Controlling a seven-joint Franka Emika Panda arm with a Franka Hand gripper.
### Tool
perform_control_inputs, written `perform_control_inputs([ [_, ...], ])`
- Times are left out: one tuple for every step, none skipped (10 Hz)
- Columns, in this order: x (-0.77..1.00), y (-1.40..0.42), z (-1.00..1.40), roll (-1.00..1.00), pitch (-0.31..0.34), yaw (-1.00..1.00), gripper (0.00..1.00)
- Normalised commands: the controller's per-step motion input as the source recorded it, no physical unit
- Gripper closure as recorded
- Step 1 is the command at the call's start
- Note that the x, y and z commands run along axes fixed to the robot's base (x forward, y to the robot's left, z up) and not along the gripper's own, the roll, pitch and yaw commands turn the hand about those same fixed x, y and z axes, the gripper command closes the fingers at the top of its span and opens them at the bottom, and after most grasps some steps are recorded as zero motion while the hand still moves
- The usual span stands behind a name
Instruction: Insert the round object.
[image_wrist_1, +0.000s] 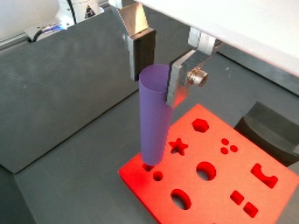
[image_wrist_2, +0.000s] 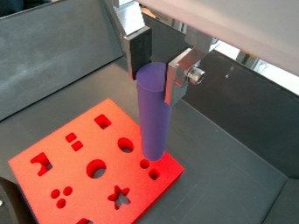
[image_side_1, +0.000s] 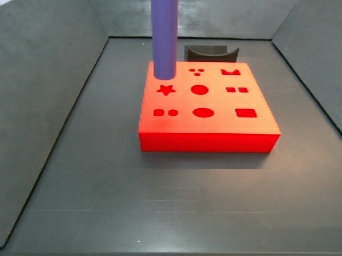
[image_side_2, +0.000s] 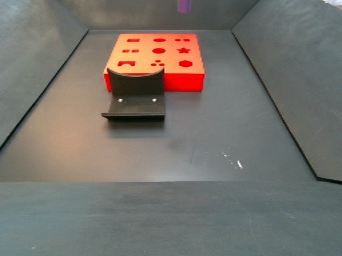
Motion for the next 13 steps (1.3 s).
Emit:
perform_control_inputs([
  [0.14, 0.25, -0.26, 0.0, 0.0, 0.0, 1.0],
  [0.41, 0.37, -0.35, 0.02, 0.0, 0.09, 1.0],
  [0.63, 0.35, -0.13, 0.12, 0.007, 0.03, 1.0],
  [0.76, 0.22, -0.01, 0.18, 0.067, 0.0, 1.0],
  [0.7, 0.21, -0.04, 0.23, 0.03, 0.0, 1.0],
  [0.7, 0.21, -0.05, 0.25, 0.009, 0.0, 1.0],
  [0.79, 0.18, -0.06, 0.27, 0.014, 0.0, 1.0],
  [0.76, 0.18, -0.1, 0.26, 0.021, 0.0, 1.0],
  [0.75, 0.17, -0.13, 0.23, 0.027, 0.0, 1.0],
  [0.68, 0.16, -0.23, 0.18, 0.014, 0.0, 1.0],
  [0.48, 0.15, -0.37, 0.08, 0.0, 0.01, 1.0],
  [0.23, 0.09, -0.36, 0.0, 0.0, 0.0, 1.0],
  [0.06, 0.02, -0.29, 0.0, -0.011, 0.0, 1.0],
])
